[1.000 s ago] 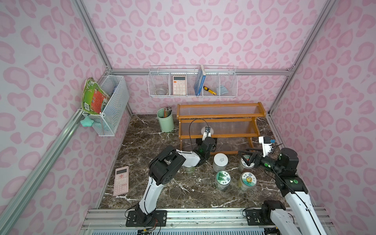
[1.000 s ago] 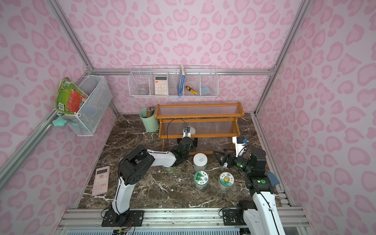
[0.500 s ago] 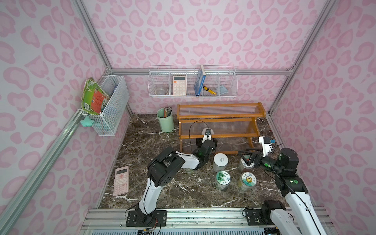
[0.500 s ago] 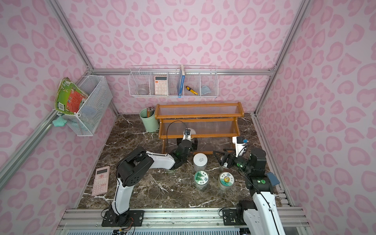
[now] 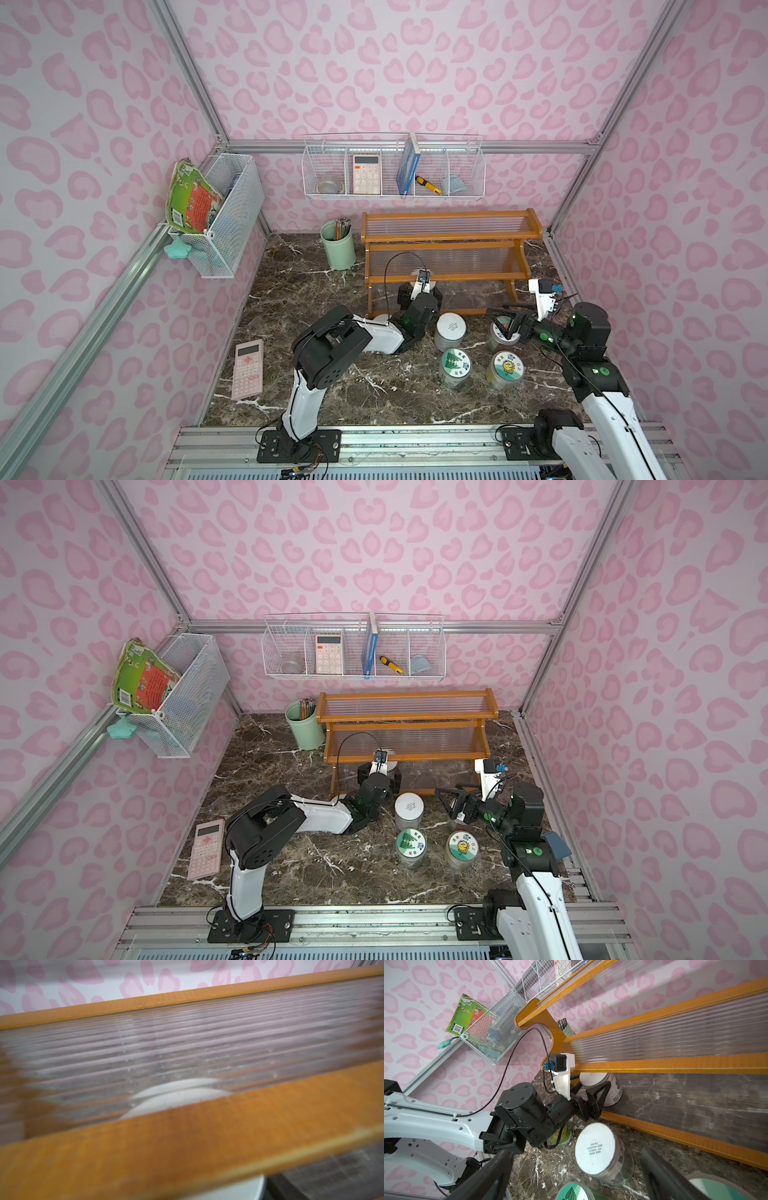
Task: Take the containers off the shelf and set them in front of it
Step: 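Pick up a container from the shelf.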
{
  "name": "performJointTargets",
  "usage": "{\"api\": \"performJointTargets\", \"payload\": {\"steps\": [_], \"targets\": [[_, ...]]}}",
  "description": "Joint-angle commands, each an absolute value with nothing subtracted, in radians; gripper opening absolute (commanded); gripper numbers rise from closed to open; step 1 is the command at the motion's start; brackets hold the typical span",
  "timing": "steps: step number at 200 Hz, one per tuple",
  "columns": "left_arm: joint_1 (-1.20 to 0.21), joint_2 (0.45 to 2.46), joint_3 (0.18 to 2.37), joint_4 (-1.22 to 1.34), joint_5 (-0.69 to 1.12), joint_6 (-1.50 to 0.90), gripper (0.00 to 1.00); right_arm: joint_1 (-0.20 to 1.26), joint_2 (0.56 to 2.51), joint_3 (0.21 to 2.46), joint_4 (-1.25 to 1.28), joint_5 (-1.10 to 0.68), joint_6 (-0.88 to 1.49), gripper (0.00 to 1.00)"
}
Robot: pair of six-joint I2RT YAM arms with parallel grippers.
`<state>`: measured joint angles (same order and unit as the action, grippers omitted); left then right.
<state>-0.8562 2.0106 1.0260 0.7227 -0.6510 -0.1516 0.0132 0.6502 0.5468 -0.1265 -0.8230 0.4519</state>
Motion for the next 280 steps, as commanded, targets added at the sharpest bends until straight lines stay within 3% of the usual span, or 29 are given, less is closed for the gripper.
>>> {"api": "performJointTargets", "payload": {"steps": [1, 280], "targets": [[-0.866, 1.994, 1.017, 0.664, -0.673, -0.146, 0.75, 0.013, 0.647, 0.549, -0.104, -0.833, 0.462, 0.99], [-0.89, 1.829, 0.941, 0.58, -0.684, -0.192, 0.72, 0.02, 0.639, 0.542, -0.107, -0.829, 0.464, 0.99]]}}
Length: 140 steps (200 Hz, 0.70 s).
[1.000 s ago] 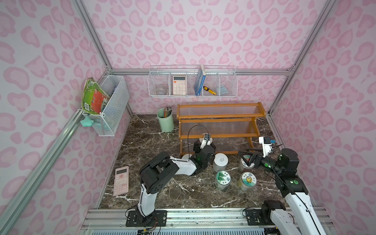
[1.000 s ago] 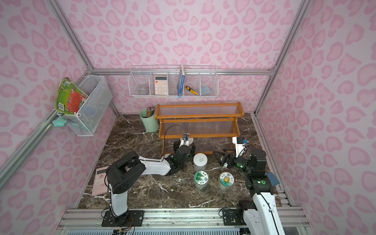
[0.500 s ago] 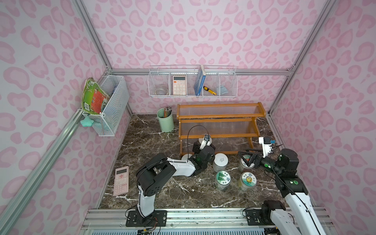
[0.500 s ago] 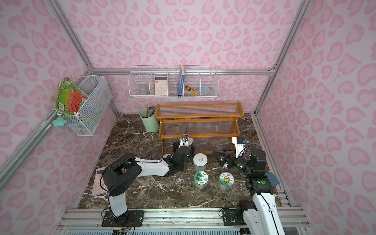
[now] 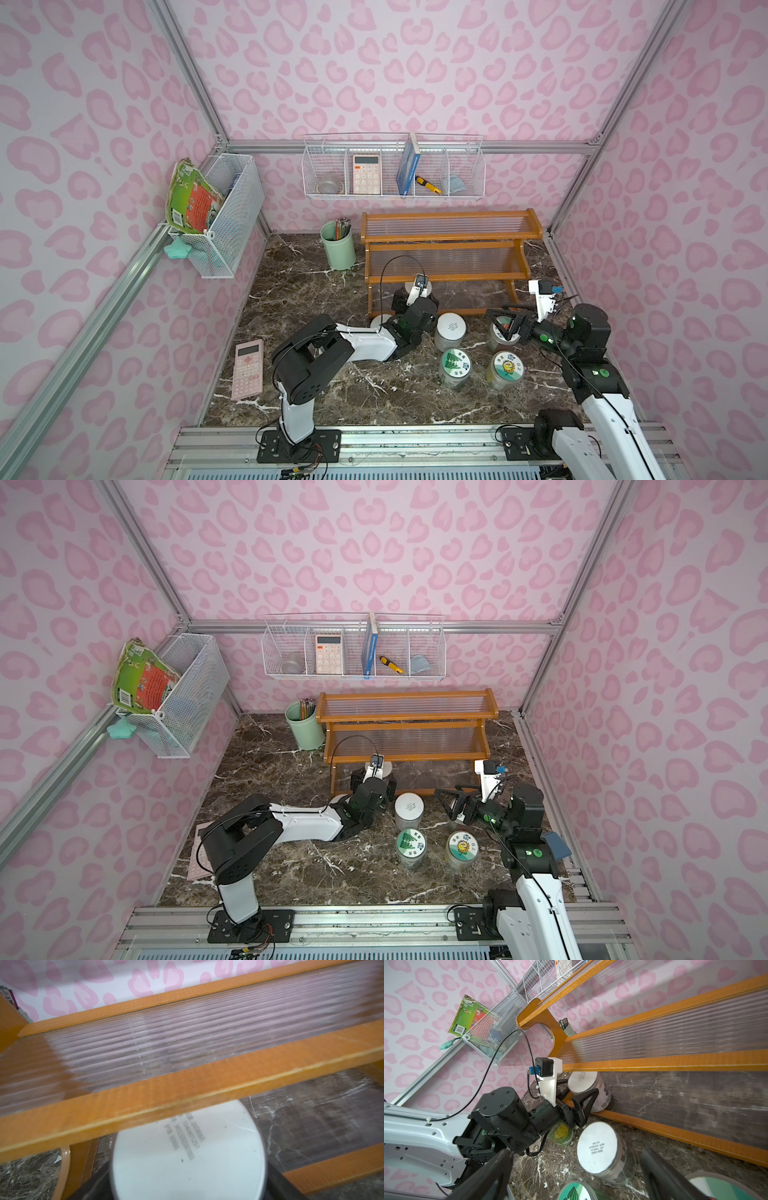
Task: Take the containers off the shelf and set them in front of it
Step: 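Pick up a container from the shelf.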
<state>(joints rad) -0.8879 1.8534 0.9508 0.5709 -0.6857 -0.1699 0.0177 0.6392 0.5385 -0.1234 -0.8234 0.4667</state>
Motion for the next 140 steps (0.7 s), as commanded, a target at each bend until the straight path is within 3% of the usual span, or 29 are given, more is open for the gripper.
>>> {"api": "performJointTargets", "payload": {"steps": [1, 140], "targets": [[-0.889, 1.828, 0.941, 0.58, -0.684, -0.192, 0.72, 0.02, 0.638, 0.542, -0.107, -0.83, 0.465, 0.99], [-0.947, 1.745, 0.918, 0.454, -0.733, -0.233, 0.71, 0.023, 0.635, 0.55, -0.111, -0.831, 0.469, 0.99]]}}
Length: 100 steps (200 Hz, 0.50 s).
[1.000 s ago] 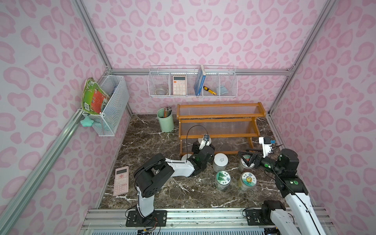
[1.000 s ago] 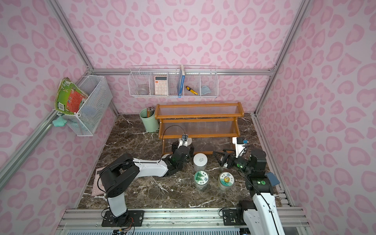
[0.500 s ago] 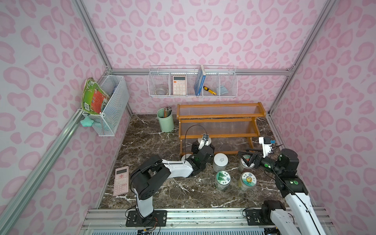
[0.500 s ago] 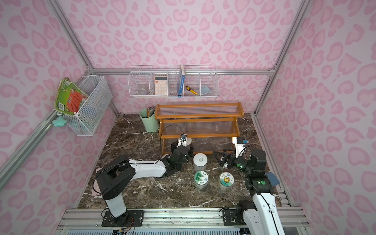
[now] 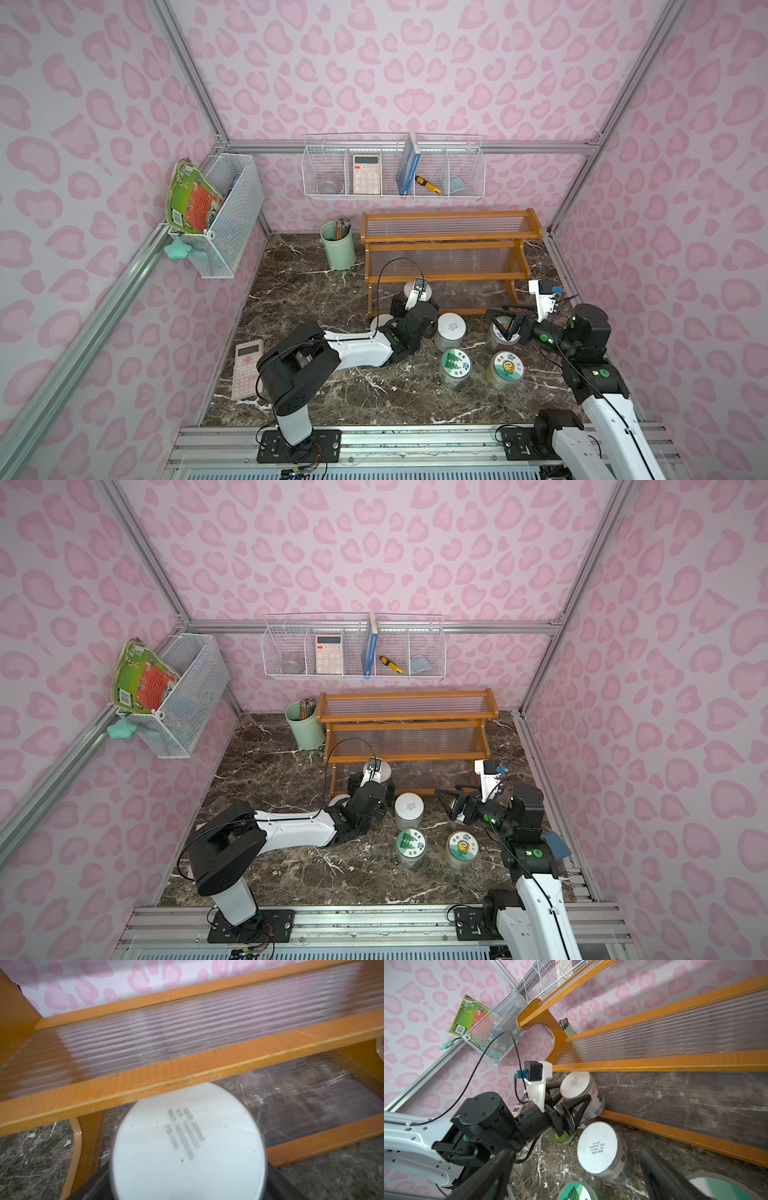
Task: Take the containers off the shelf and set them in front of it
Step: 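Pick up a container from the shelf.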
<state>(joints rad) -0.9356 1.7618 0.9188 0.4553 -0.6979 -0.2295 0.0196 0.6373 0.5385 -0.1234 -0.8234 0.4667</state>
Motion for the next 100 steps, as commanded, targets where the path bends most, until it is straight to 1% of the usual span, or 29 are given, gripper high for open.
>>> {"api": "performJointTargets", "payload": {"steps": [1, 100], "targets": [[-0.948, 1.744, 0.918, 0.453, -0.734, -0.233, 0.71, 0.023, 0.635, 0.549, -0.11, -0.831, 0.469, 0.99], [-0.975, 1.667, 0.904, 0.406, -0.757, -0.234, 0.69, 0.029, 0.634, 0.557, -0.114, -0.828, 0.468, 0.99]]}}
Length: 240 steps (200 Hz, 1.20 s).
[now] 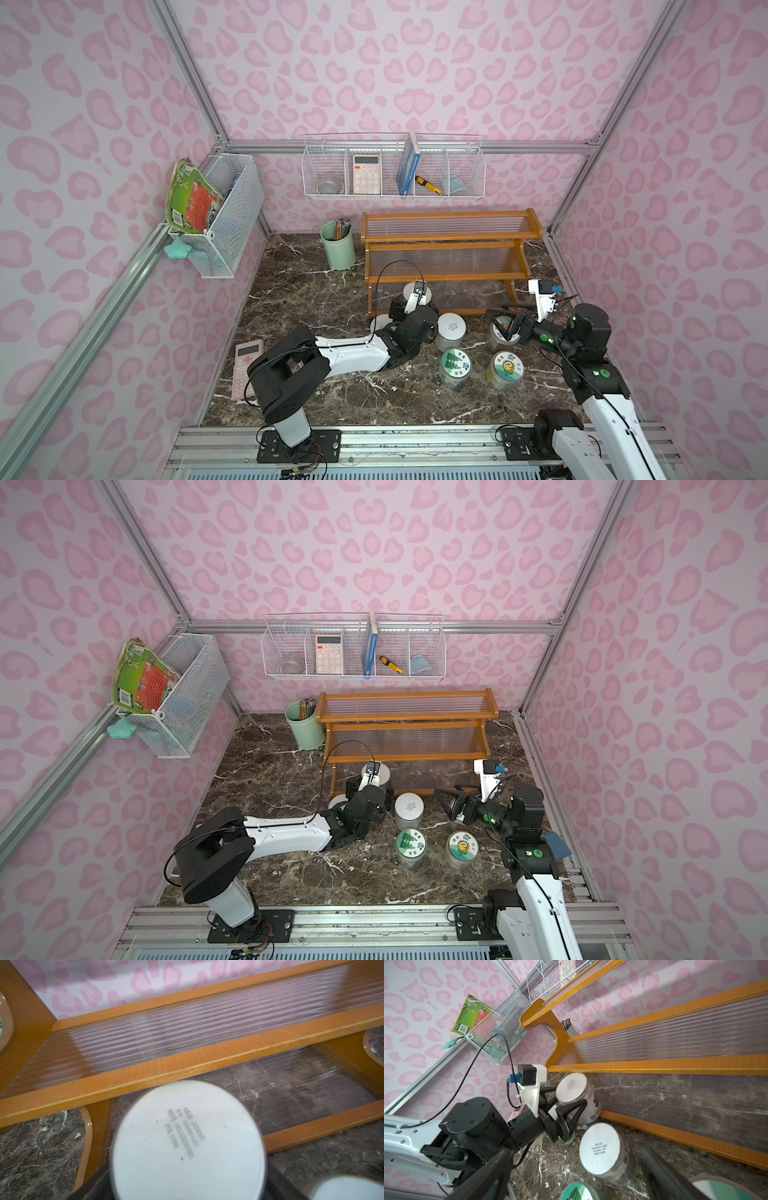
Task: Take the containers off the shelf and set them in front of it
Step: 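Pick up a container from the shelf, then place the container at the center of the board.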
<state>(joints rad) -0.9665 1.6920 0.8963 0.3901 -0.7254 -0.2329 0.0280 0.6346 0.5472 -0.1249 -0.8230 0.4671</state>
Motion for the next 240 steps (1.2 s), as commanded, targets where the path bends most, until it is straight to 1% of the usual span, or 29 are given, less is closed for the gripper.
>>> {"api": "performJointTargets", "payload": {"steps": [1, 61, 105, 144, 191, 240], "targets": [[-0.976, 1.666, 0.905, 0.405, -0.757, -0.234, 0.69, 0.029, 0.634, 0.557, -0.114, -0.828, 0.467, 0.99], [-1.022, 1.604, 0.907, 0.341, -0.788, -0.233, 0.68, 0.033, 0.633, 0.56, -0.118, -0.828, 0.467, 0.99], [-1.061, 1.542, 0.923, 0.188, -0.817, -0.297, 0.67, 0.037, 0.63, 0.565, -0.122, -0.827, 0.468, 0.99], [-1.113, 1.462, 0.9, 0.126, -0.864, -0.319, 0.67, 0.04, 0.627, 0.563, -0.123, -0.827, 0.468, 0.99], [-1.194, 1.382, 0.874, 0.035, -0.941, -0.352, 0.66, 0.047, 0.626, 0.566, -0.12, -0.831, 0.474, 0.99], [-1.304, 1.303, 0.837, -0.105, -1.038, -0.448, 0.65, 0.057, 0.624, 0.574, -0.136, -0.834, 0.473, 0.99]]}}
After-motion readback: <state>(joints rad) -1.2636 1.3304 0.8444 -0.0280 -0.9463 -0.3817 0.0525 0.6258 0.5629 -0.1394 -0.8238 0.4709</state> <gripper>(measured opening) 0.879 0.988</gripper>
